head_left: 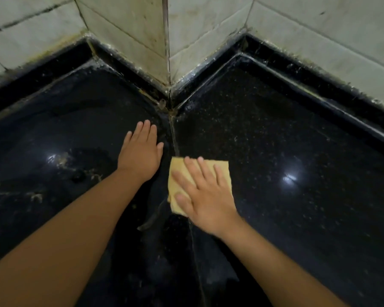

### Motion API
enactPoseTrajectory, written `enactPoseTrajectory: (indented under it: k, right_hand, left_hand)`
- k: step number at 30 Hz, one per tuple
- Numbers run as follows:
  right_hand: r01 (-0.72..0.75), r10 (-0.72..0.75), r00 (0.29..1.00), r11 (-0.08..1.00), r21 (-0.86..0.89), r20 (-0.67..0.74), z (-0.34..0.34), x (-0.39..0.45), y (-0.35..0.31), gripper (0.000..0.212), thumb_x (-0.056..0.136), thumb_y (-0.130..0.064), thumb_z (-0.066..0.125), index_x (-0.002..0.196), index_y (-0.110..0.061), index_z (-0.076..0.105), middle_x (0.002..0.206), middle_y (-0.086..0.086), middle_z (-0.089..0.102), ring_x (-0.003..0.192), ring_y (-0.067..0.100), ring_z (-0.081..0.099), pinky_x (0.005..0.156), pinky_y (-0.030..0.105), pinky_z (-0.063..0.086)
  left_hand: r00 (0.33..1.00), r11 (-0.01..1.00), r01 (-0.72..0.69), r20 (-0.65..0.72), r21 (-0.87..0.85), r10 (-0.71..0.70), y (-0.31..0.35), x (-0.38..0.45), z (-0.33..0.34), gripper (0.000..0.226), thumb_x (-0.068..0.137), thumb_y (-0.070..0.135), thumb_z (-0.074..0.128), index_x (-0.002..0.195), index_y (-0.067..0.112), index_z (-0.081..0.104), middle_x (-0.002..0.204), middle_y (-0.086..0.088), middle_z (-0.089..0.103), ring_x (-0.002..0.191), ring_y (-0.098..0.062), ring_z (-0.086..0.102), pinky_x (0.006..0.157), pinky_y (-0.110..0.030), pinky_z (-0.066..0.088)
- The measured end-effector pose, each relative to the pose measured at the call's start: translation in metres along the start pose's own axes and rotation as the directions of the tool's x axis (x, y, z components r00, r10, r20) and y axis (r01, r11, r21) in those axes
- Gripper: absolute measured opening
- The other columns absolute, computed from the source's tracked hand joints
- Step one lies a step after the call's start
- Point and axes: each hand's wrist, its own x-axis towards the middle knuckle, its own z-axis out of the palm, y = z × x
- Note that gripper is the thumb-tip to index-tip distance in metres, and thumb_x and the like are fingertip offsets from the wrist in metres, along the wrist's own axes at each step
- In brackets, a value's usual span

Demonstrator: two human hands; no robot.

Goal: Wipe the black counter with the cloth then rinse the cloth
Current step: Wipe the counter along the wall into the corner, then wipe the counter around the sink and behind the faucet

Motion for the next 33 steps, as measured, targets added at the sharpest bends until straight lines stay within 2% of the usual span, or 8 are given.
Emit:
enactPoseTrajectory:
  k: [4,7,12,15,18,23,29,33]
  right_hand:
    - [0.156,-0.154,0.987,0.987,-0.031,0.054,0.018,-0.098,0.014,0.041,0.094,-0.047,0.024,0.129,-0.035,0.041,0.143,0.000,0.043,0.135,0.023,0.027,0.108,0.042,0.018]
    - [0.165,-0.153,0.980,0.983,-0.086,0.130,0.015,-0.142,0.057,0.046,0.096,-0.049,0.010,0.129,-0.037,0.039,0.144,-0.002,0.032,0.144,0.017,0.005,0.113,0.037,0.005]
    - [-0.228,0.228,0.973,0.974,-0.015,0.044,-0.008,-0.109,0.108,0.077,0.080,-0.067,-0.014,0.146,-0.035,0.009,0.154,-0.011,-0.010,0.144,0.017,-0.002,0.114,0.037,0.001]
    - [-0.379,0.373,0.922,0.924,0.043,0.106,-0.011,-0.079,0.081,0.061,0.090,-0.057,0.004,0.146,-0.035,0.001,0.156,-0.004,-0.015,0.143,0.020,-0.015,0.115,0.042,-0.007]
    - [-0.219,0.208,0.969,0.973,0.072,0.135,-0.005,-0.082,0.028,0.052,0.097,-0.045,0.014,0.147,-0.033,0.005,0.157,-0.002,-0.012,0.144,0.023,-0.012,0.115,0.043,-0.007]
    - [0.114,-0.114,0.992,0.993,0.003,0.057,0.027,-0.143,-0.038,0.050,0.086,-0.046,0.027,0.120,-0.030,0.060,0.130,0.004,0.058,0.123,0.029,0.038,0.098,0.044,0.024]
    - [0.326,-0.317,0.943,0.942,-0.084,0.106,0.031,-0.200,0.007,0.041,0.091,-0.048,0.024,0.126,-0.036,0.040,0.136,-0.003,0.048,0.124,0.021,0.036,0.100,0.039,0.023]
    - [0.288,-0.263,0.948,0.948,-0.134,0.181,0.008,-0.174,0.039,0.073,0.083,-0.062,-0.003,0.144,-0.031,0.023,0.155,-0.005,0.017,0.142,0.021,0.019,0.113,0.040,0.016]
  left_hand:
    - [1.000,0.999,-0.007,-0.001,-0.037,0.007,-0.001,-0.002,-0.001,0.053,0.101,0.028,0.022,0.146,0.005,0.008,0.156,-0.010,0.001,0.143,-0.022,-0.001,0.113,-0.034,0.001]
    - [0.999,1.000,0.015,0.029,-0.009,-0.015,-0.001,0.000,-0.005,0.054,0.101,0.030,0.023,0.146,0.006,0.009,0.156,-0.009,0.002,0.143,-0.022,0.000,0.114,-0.037,0.002]
    - [0.995,0.997,0.025,-0.098,-0.078,-0.033,0.018,-0.029,-0.021,0.052,0.099,0.026,0.032,0.146,0.009,0.016,0.155,-0.008,0.009,0.142,-0.022,0.004,0.113,-0.042,0.009]
    - [0.980,0.980,0.017,-0.192,-0.199,-0.056,0.033,-0.087,-0.010,0.051,0.097,0.022,0.037,0.145,0.008,0.022,0.155,-0.009,0.012,0.142,-0.022,0.006,0.113,-0.040,0.012]
    - [0.973,0.967,0.061,-0.201,-0.246,-0.112,0.034,-0.153,0.012,0.050,0.097,0.020,0.039,0.144,0.010,0.025,0.154,-0.008,0.013,0.142,-0.021,0.006,0.113,-0.038,0.011]
    - [0.886,0.854,0.187,-0.293,-0.486,-0.361,0.035,-0.263,0.046,0.046,0.090,0.015,0.054,0.133,0.002,0.044,0.148,-0.014,0.029,0.134,-0.015,0.012,0.109,-0.037,0.018]
    - [0.805,0.783,0.395,-0.230,-0.480,-0.547,0.033,-0.357,0.073,0.046,0.092,0.017,0.052,0.136,0.007,0.041,0.150,-0.009,0.025,0.138,-0.015,0.009,0.110,-0.045,0.021]
    - [0.720,0.722,0.543,-0.205,-0.428,-0.663,0.021,-0.405,0.077,0.059,0.088,0.040,0.047,0.136,0.006,0.041,0.149,-0.014,0.028,0.140,-0.028,0.016,0.110,-0.049,0.019]
